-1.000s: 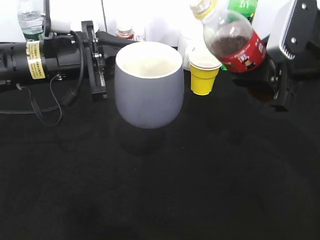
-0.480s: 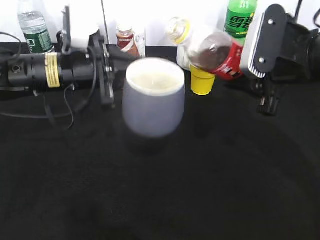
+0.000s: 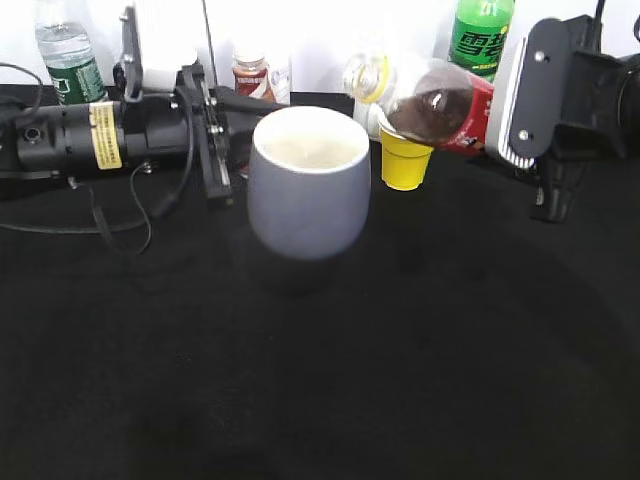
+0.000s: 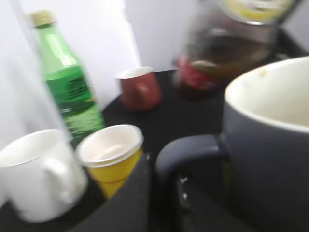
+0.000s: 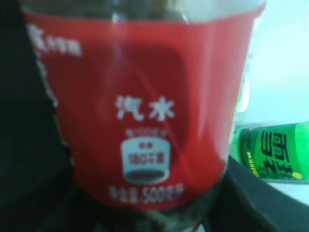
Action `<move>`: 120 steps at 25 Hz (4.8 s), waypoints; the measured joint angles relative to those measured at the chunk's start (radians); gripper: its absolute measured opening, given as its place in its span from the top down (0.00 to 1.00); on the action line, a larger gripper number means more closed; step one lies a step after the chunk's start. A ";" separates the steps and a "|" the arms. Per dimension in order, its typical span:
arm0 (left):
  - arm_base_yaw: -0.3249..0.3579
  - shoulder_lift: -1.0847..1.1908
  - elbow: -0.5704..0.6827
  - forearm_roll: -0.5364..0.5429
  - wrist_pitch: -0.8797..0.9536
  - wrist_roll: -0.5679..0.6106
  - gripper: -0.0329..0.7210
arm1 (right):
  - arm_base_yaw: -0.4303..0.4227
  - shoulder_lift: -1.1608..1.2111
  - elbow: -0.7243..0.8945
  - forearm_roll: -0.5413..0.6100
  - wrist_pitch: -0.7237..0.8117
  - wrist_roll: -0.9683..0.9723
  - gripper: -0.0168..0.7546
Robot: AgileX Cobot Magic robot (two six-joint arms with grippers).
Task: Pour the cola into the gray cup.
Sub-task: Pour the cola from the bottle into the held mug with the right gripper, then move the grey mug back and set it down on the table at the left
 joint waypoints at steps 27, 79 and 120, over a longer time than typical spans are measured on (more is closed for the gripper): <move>-0.042 0.070 -0.049 0.040 -0.018 -0.048 0.89 | 0.001 0.000 0.000 0.000 0.100 -0.232 0.44; -0.088 0.140 -0.049 0.006 -0.018 -0.048 0.89 | 0.001 0.000 -0.049 0.001 0.178 -0.469 0.48; -0.088 0.140 -0.049 0.024 0.005 -0.022 0.89 | 0.001 0.000 -0.050 0.072 0.200 -0.519 0.48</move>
